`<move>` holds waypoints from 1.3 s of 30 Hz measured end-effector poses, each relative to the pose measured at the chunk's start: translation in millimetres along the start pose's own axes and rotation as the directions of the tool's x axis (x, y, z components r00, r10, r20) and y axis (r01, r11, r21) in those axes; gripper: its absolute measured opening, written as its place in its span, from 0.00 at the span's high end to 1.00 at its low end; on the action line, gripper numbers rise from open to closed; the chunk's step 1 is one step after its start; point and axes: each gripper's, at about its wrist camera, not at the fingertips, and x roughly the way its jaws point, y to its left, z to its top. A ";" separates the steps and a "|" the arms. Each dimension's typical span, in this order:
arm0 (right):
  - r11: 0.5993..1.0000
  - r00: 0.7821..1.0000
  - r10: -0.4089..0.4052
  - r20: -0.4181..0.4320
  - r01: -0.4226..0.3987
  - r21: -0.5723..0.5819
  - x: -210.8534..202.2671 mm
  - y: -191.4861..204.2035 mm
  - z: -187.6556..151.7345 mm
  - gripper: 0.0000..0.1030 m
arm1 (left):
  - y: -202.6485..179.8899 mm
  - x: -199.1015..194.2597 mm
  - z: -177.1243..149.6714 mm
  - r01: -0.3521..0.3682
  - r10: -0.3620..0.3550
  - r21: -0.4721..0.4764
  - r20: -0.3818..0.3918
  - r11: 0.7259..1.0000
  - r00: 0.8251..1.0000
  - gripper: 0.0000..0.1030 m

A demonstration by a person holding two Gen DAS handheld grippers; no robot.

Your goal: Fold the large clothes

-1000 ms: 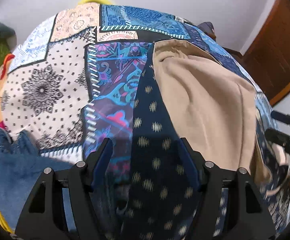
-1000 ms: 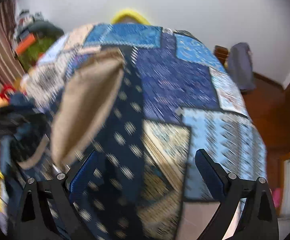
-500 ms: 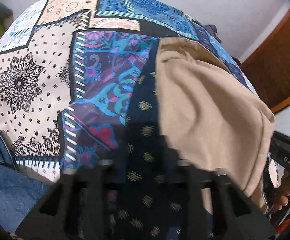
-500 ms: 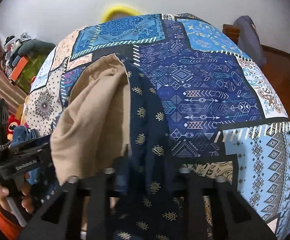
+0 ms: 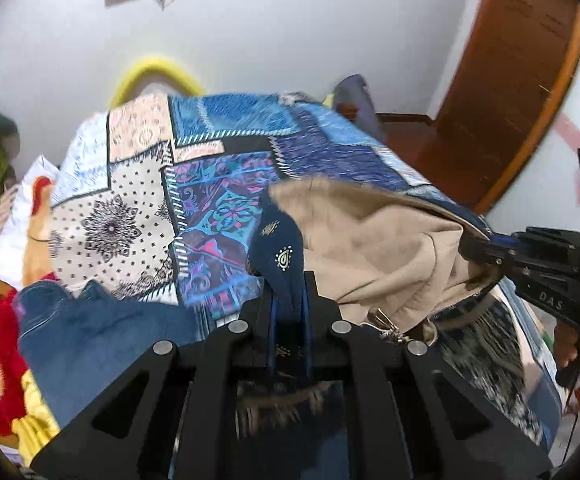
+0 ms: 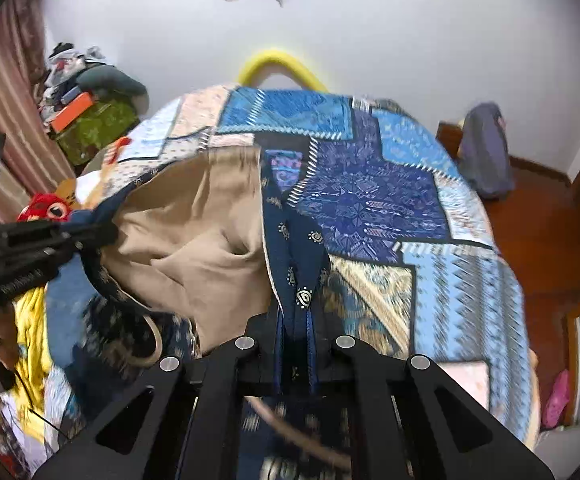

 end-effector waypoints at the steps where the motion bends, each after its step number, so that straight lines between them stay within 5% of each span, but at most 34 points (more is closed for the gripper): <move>1: 1.000 1.000 0.004 0.011 -0.004 -0.001 -14.1 3.9 -6.5 0.93 | -4.6 -10.6 -6.9 0.006 -0.006 0.012 0.006 1.000 1.000 0.91; 8: 0.999 0.999 0.021 0.037 -0.020 -0.036 -86.7 33.7 -78.1 0.93 | -38.6 -60.0 -77.2 -0.010 0.011 0.093 -0.010 0.996 1.000 0.91; 18: 0.999 0.998 0.042 -0.049 -0.042 0.001 -92.8 40.5 -169.7 0.93 | -38.7 -48.7 -171.6 -0.009 0.013 0.043 -0.111 0.999 0.994 0.91; 31: 0.975 0.978 -0.185 -0.102 0.170 -0.140 -75.1 23.7 -231.4 0.92 | -16.8 -7.8 -251.5 -0.069 0.065 -0.012 -0.199 0.998 0.978 0.90; 32: 0.968 0.972 -0.214 -0.099 0.198 -0.154 -75.3 22.5 -234.8 0.90 | -17.5 -5.8 -254.7 -0.076 0.073 -0.008 -0.200 0.997 0.977 0.90; 33: 0.960 0.966 -0.242 -0.094 0.225 -0.166 -75.9 21.8 -237.0 0.77 | -17.6 -3.9 -257.3 -0.084 0.081 -0.006 -0.201 0.996 0.976 0.90; 34: 0.942 0.952 -0.298 -0.074 0.281 -0.183 -77.6 21.1 -239.7 0.43 | -17.6 -2.3 -259.5 -0.089 0.086 -0.008 -0.201 0.996 0.976 0.90; 36: 0.904 0.922 -0.386 -0.006 0.377 -0.199 -83.7 18.2 -243.3 0.15 | -17.0 0.9 -262.7 -0.093 0.087 -0.018 -0.204 0.996 0.975 0.89; 39: 0.933 0.945 -0.326 -0.025 0.317 -0.169 -91.4 7.3 -245.3 0.15 | -21.8 -0.5 -264.3 -0.086 0.085 0.003 -0.207 0.996 0.975 0.88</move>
